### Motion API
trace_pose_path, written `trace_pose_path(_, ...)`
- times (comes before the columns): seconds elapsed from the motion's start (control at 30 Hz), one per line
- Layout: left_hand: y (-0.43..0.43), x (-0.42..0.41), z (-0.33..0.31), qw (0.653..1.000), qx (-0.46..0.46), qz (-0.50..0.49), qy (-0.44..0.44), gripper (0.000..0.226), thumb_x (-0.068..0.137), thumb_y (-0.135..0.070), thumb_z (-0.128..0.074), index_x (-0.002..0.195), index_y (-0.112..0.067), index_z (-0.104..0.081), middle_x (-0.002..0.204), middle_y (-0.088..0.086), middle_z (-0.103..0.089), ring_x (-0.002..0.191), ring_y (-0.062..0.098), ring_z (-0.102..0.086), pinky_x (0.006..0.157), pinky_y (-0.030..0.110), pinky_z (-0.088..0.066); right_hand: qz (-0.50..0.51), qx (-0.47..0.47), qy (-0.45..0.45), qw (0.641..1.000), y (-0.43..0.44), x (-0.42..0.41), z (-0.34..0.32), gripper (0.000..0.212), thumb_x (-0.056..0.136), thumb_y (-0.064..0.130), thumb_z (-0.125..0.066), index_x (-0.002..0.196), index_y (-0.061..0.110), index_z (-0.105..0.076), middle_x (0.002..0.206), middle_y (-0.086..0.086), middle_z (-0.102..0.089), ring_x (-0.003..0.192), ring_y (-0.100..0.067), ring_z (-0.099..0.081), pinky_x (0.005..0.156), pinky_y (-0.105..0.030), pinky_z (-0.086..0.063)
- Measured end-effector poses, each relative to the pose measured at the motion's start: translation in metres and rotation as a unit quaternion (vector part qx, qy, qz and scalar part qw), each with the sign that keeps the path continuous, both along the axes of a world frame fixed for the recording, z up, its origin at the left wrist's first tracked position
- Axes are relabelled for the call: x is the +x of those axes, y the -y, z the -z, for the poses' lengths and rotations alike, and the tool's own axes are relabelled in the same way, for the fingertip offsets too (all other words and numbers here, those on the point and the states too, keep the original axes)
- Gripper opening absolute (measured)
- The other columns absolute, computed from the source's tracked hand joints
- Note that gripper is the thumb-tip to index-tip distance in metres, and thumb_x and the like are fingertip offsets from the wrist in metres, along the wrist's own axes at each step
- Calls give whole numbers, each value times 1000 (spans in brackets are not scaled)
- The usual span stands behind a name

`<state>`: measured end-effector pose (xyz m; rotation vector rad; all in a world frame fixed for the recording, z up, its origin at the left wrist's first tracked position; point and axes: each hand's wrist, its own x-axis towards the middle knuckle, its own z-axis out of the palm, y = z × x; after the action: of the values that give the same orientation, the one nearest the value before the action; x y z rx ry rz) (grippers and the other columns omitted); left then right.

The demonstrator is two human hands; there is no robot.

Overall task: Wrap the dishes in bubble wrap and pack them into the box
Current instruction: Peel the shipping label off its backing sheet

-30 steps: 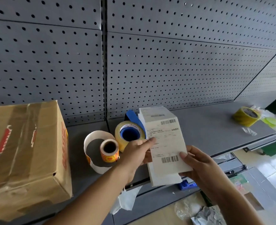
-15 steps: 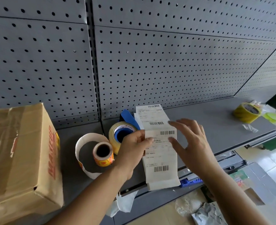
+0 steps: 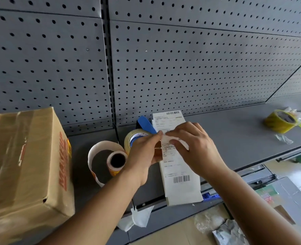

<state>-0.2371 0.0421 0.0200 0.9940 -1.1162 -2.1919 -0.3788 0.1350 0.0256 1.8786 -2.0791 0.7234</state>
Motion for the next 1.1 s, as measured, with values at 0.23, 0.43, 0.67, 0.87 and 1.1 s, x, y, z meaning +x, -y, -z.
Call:
trace_pose_path(0.23,6,-1,-2,999,39,26,14,21,101,-24,-60,112,-11,-72,97,12,-79,80,26,-76,71,36,-64,-7,-8,-18,1000,-4,-5,5,27,91,14,-72,117,20,-73,115,-1,-66,100,-26,-59,79,-40,-54)
trace_pose_path(0.43,10,0,-4,997,71,38,6,22,100,-24,-61,115,-9,-70,91,6,-78,75,19,-74,62,31,-59,-10,9,43,999,-5,-2,4,32,96,38,-56,121,24,-70,121,3,-60,108,-23,-55,88,-45,-52)
trace_pose_path(0.67,9,2,-3,998,36,48,-13,23,102,-27,-58,111,-11,-72,98,11,-78,83,21,-74,72,34,-60,15,93,111,989,-4,4,3,60,87,66,-55,139,37,-54,140,9,-47,132,-20,-38,104,-53,-44)
trace_pose_path(0.87,10,6,-5,998,36,51,-29,22,103,-24,-57,113,-11,-72,102,12,-77,83,22,-73,65,33,-60,23,79,143,986,-2,3,1,55,88,59,-58,137,34,-58,135,14,-49,126,-17,-42,100,-49,-47)
trace_pose_path(1.1,6,12,-1,997,-20,74,-22,19,104,-17,-54,110,-17,-72,94,4,-77,82,20,-72,67,32,-60,64,32,137,988,4,-2,1,25,92,29,-69,116,30,-69,122,11,-59,113,-21,-52,90,-49,-50)
